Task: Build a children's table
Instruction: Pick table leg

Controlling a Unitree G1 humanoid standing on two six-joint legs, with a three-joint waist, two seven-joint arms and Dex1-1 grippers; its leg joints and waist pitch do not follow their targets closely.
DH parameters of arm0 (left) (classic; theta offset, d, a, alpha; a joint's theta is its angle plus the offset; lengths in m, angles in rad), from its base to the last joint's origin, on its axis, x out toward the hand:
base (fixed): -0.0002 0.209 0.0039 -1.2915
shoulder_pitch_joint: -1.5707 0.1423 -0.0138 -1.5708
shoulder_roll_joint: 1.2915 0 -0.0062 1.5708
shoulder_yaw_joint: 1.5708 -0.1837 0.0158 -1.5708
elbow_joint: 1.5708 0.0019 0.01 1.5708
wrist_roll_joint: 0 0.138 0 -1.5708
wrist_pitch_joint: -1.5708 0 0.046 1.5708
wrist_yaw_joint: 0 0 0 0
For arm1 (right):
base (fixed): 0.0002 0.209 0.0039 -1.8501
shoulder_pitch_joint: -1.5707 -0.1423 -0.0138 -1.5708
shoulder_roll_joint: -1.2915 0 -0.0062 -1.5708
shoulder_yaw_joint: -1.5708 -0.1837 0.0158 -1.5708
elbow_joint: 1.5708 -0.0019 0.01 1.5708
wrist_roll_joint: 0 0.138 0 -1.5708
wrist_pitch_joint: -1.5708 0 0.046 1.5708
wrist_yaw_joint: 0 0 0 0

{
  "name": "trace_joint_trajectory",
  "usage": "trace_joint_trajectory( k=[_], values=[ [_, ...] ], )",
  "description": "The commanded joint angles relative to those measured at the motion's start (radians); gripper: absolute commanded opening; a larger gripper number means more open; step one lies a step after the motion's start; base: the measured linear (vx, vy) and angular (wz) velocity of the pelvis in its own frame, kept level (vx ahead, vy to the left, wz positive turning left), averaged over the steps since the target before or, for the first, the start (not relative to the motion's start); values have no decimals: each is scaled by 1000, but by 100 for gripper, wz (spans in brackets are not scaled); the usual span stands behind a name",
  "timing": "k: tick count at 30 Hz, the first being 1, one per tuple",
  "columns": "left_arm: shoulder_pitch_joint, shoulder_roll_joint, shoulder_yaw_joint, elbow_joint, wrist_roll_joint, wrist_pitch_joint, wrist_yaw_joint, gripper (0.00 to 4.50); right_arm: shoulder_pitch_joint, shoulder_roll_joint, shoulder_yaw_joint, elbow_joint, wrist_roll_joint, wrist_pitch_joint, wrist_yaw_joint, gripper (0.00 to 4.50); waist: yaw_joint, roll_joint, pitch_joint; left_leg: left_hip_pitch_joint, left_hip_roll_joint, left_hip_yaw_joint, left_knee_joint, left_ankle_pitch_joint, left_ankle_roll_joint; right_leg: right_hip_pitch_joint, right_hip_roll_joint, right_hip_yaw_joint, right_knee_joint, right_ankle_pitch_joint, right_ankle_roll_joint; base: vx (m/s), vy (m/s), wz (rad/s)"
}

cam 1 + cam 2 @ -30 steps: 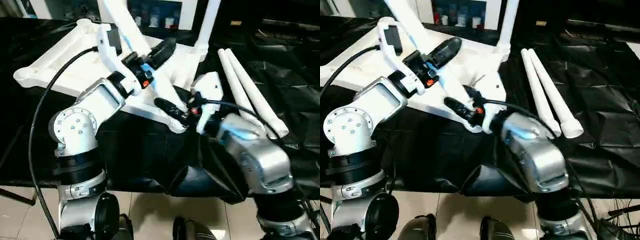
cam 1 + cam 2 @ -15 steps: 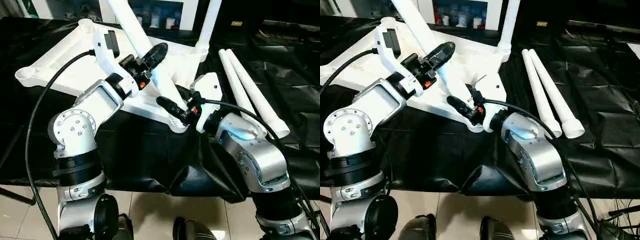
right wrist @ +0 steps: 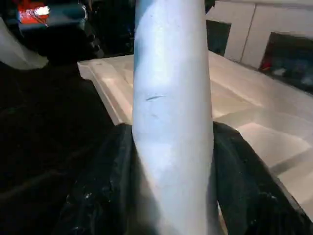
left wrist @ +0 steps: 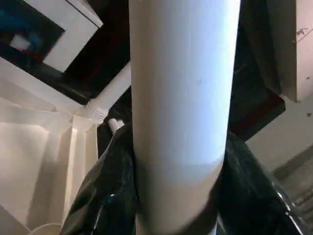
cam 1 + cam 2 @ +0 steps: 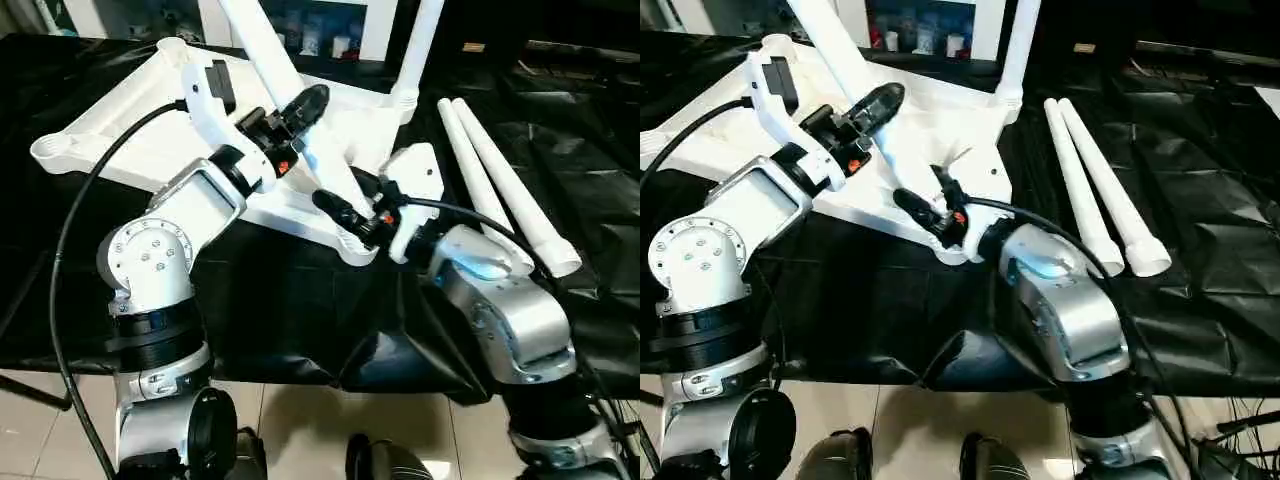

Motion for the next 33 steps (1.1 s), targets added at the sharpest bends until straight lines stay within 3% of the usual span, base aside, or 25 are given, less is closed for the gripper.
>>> trace_joint_trajectory(
  k=[1, 3, 6, 9, 15, 20, 21, 25, 29, 33],
  values=[
    [-7, 10, -11, 2, 2, -9, -4, 185, -15, 21, -92, 6, 46, 41, -67, 188, -2, 4, -108, 22, 21, -15, -55, -136, 50, 67, -58, 42, -58, -157, -168, 0, 0, 0],
    [-7, 17, -11, 3, 5, -13, -8, 185, -23, 73, -164, 14, 123, 62, -102, 188, -2, 6, -109, 25, 23, -17, -56, -135, 49, 65, -59, 42, -56, -150, -170, 0, 0, 0],
    [-7, 25, -11, 4, 8, -15, -11, 185, -29, 94, -196, 22, 149, 73, -122, 188, -2, 7, -109, 25, 23, -16, -57, -129, 42, 64, -59, 42, -55, -135, -169, 0, 0, 0],
    [-5, 35, -23, 3, 15, -23, -17, 185, -15, 44, -125, -4, 126, 112, -47, 188, 3, 7, -108, 28, 24, -14, -57, -130, 28, 64, -58, 43, -55, -135, -158, 0, 0, 0],
    [5, 49, -53, -7, 28, -34, -29, 185, -11, 34, -90, -18, 104, 138, -51, 188, 2, 2, -107, 22, 21, -15, -58, -129, 22, 67, -62, 44, -57, -160, -145, 0, 0, 0],
    [9, 53, -61, -10, 23, -38, -32, 185, -27, -10, -26, 9, 31, 60, -60, 188, 1, 2, -108, 23, 21, -15, -57, -126, 14, 66, -61, 44, -57, -168, -134, 0, 0, 0],
    [9, 54, -62, -10, 22, -39, -31, 185, -26, -4, -30, 12, 24, 43, -72, 244, 1, 1, -108, 22, 21, -14, -56, -128, 14, 64, -62, 44, -57, -169, -135, 0, 0, 0],
    [13, 58, -67, -9, 22, -44, -32, 185, -32, 3, -58, 23, 46, 61, -77, 266, 0, 1, -108, 22, 21, -14, -56, -126, 21, 65, -60, 44, -55, -158, -142, 0, 0, 0],
    [15, 60, -73, -6, 22, -49, -40, 184, -40, 38, -134, 28, 111, 120, -110, 305, 0, 2, -108, 24, 21, -14, -57, -127, 29, 64, -60, 44, -55, -158, -148, 0, 0, 0],
    [19, 73, -78, -3, 28, -58, -57, 184, -43, 10, -126, 14, 139, 149, -65, 339, 1, 2, -111, 25, 21, -14, -56, -121, 25, 67, -59, 43, -53, -142, -147, 0, 0, 0]
  ],
)
